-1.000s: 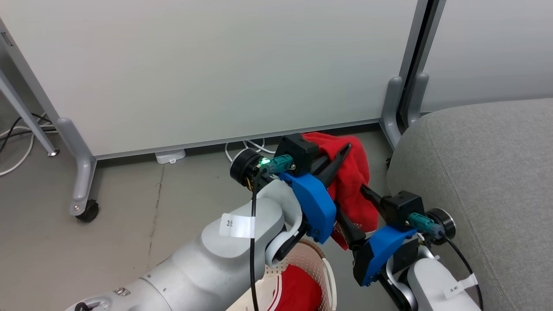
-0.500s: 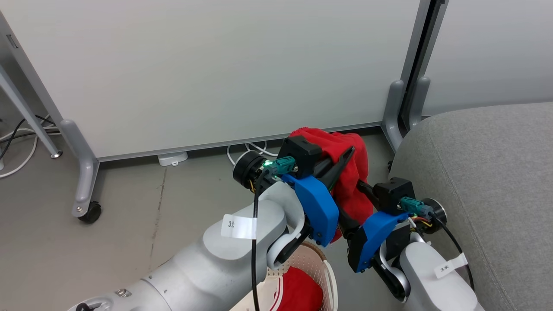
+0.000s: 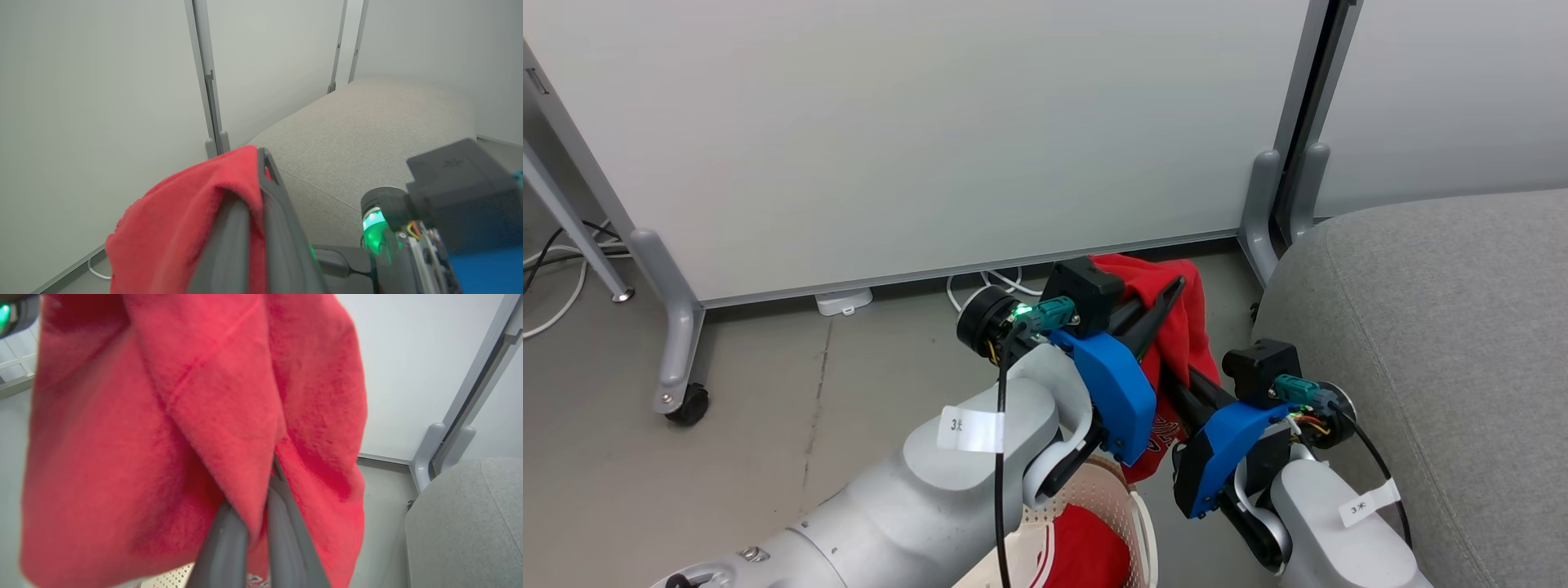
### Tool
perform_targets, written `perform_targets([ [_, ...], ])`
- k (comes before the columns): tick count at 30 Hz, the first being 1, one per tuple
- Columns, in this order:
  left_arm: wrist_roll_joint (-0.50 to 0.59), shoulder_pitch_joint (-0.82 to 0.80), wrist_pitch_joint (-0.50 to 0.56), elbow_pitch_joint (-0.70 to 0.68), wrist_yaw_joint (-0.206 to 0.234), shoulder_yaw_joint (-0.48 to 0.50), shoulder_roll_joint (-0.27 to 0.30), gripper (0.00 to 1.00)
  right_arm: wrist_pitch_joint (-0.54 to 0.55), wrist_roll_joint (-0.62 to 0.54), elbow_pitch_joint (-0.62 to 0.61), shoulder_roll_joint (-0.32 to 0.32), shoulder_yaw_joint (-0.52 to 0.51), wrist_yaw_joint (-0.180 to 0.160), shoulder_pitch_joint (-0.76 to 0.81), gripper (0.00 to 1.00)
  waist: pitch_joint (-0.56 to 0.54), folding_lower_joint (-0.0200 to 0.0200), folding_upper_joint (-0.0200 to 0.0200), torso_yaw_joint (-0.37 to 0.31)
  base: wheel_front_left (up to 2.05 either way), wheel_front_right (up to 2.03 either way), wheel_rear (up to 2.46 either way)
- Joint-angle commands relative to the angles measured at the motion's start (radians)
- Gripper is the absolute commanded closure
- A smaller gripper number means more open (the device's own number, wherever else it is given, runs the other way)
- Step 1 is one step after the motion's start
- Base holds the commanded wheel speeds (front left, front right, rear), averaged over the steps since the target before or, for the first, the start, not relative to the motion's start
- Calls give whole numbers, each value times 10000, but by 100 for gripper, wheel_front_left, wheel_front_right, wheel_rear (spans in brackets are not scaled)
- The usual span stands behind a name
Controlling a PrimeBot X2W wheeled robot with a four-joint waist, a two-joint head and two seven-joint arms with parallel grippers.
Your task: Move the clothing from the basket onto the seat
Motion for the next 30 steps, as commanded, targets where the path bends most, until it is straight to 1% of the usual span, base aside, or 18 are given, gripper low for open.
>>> perform_targets([
  [1,39,-58,-95,46,-2,-28,-3,100,-38,41,53,-40,27,5,-165,100,1,0,-1,-15,0,0,0],
  [12,51,-18,-138,172,-43,-29,-2,100,-160,177,212,-40,108,5,-198,100,14,0,-1,-58,0,0,0],
  [13,56,-4,-135,179,-45,-30,-2,98,-182,186,224,-40,112,5,-211,100,13,0,-1,-61,0,0,0],
  [14,64,13,-127,186,-49,-30,-2,74,-204,197,234,-40,112,5,-222,100,11,0,-1,-63,0,0,0],
  [15,96,29,-119,193,-51,-30,-2,45,-232,208,246,-40,108,5,-231,100,9,0,-1,-65,0,0,0],
  [16,134,40,-126,197,-49,-30,-2,0,-237,216,254,-40,98,5,-240,100,5,0,-1,-67,0,0,0],
  [21,294,274,-430,191,85,-31,-2,0,-384,279,261,-40,-69,5,-241,100,-18,0,-1,-83,0,0,0],
  [25,667,685,-578,267,110,35,1,0,-481,166,220,-38,-290,5,-228,100,2,0,-1,-50,0,0,0],
  [28,1182,1047,-606,50,160,575,36,0,-538,55,176,-38,-505,5,-169,100,48,0,-1,-7,0,0,0],
  [30,1670,1461,-600,-243,175,1046,199,0,-557,-23,141,-38,-655,5,-122,100,79,0,-1,25,0,0,0],
])
